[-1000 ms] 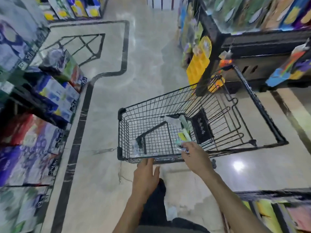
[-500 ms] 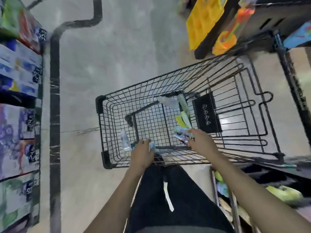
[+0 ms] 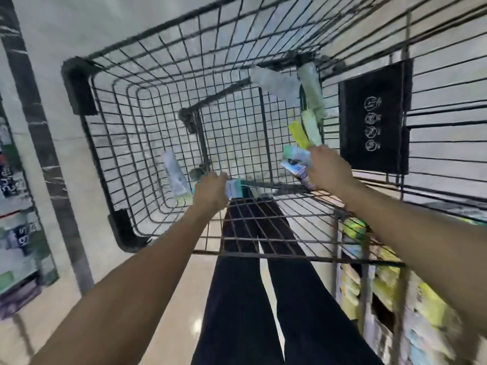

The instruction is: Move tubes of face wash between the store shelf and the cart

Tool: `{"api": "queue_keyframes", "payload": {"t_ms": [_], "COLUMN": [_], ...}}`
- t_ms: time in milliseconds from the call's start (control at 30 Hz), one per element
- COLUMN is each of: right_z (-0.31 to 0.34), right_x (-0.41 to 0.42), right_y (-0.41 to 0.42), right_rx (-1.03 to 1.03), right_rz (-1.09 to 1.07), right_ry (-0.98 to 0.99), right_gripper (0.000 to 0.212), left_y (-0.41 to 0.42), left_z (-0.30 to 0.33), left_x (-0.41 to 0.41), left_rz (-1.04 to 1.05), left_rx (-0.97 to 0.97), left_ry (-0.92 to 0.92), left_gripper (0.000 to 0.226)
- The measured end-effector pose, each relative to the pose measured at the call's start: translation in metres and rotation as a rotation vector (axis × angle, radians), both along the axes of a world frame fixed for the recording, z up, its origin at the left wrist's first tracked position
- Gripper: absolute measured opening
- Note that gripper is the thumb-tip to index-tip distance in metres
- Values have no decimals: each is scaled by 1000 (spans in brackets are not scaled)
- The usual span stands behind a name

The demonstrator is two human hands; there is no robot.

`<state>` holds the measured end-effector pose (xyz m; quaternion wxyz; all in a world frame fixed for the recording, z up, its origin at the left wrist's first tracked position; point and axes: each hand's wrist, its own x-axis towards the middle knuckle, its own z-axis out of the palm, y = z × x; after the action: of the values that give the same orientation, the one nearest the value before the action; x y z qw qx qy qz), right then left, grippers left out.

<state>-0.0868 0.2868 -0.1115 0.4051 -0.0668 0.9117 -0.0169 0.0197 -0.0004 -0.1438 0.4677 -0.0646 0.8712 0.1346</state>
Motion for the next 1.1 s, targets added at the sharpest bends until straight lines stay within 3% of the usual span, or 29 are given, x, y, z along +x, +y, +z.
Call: {"api": "queue_keyframes", "payload": {"t_ms": [167, 433, 533, 700, 800, 1100], "right_z": [-36, -44, -35, -7, 19, 133], "right_x": [2, 4, 4, 4, 8, 15], "right_y": [2, 1, 0, -4, -8, -20], "right_rx": [103, 168, 126, 35, -164, -543], "right_rz": [79, 122, 99, 114, -86, -495], "right_ry": [39, 53, 93, 213, 231, 279], "right_gripper": [49, 27, 18, 24, 28, 36], "left_y": [-7, -13, -16, -17, -12, 3], "left_z": [-35, -47, -41, -10, 24, 154], "left_x": [11, 10, -2, -21, -30, -39], "left_rz": [-12, 23, 193, 722, 952, 1221], "left_rx": [-37, -44, 35, 184, 309, 601], "left_ry": [-9, 43, 50, -50, -41, 62], "left_gripper": [52, 31, 21, 37, 35, 30]}}
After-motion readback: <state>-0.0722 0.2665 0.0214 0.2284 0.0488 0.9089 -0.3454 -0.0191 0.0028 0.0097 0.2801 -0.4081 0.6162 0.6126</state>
